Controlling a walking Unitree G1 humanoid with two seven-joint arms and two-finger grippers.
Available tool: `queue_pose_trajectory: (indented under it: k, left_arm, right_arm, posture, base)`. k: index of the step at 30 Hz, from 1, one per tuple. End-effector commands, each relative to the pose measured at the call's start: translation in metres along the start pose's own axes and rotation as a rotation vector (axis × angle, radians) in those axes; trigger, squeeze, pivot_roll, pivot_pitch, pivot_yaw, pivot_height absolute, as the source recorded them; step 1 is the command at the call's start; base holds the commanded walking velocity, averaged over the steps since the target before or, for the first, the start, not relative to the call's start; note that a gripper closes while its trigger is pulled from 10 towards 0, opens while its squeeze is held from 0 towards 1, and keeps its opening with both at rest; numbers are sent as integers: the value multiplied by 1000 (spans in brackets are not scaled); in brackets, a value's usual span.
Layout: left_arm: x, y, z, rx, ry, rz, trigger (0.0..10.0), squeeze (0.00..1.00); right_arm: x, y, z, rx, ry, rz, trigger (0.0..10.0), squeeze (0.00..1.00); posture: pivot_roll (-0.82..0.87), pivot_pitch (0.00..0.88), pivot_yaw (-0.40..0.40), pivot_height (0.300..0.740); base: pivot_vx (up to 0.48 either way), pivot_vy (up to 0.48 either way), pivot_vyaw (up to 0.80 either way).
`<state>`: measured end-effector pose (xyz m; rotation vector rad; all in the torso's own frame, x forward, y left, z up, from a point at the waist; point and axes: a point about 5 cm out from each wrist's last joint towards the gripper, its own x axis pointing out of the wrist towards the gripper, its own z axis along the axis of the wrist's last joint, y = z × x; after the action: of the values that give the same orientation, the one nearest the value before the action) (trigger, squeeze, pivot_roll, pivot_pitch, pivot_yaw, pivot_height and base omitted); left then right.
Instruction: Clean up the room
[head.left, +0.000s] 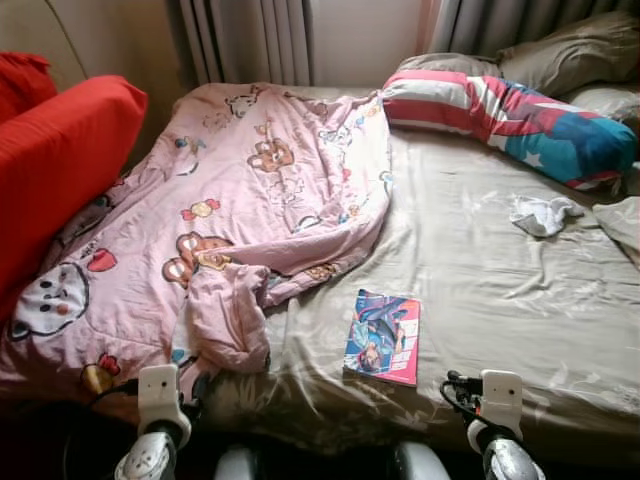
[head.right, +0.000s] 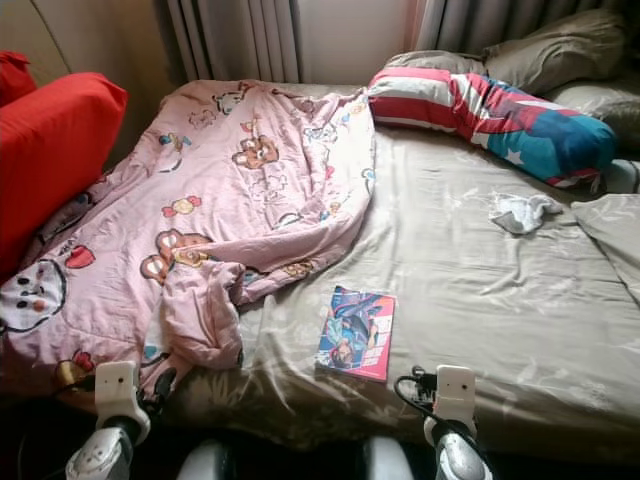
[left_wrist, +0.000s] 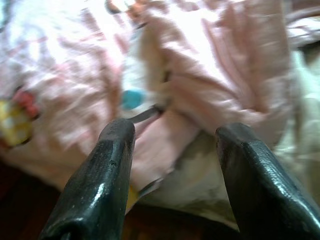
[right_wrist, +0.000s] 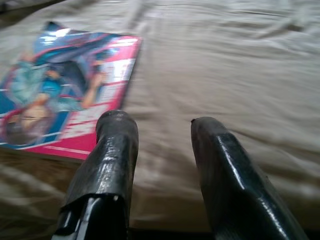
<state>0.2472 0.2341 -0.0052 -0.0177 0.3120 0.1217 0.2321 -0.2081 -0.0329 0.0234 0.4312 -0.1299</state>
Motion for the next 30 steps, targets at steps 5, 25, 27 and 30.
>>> queue_pose_trajectory:
  k: [5,25,27,30]
  left_arm:
    - [-4,4,-7,-1,34,17,10000,0]
    - [-2,2,-5,16,30,10,10000,0]
    - [-1,2,-5,24,29,1,10000,0]
    - [-2,2,-4,37,26,-17,10000,0]
  right_arm:
    - [-1,5,-4,14,22,25,10000,0]
    - [-2,5,-13,50,90,67,10000,0]
    - [-2,4,-13,73,94,42,10000,0]
    - [-1,5,-11,94,85,30,10000,0]
  posture:
    - [-69,77,26,624]
    - [-60,72,28,624]
    - [-56,84,37,624]
    - [-54,96,45,624]
  base:
    - [293,0,0]
    - [341,0,196]
    - [163,0,0]
    - [0,0,0]
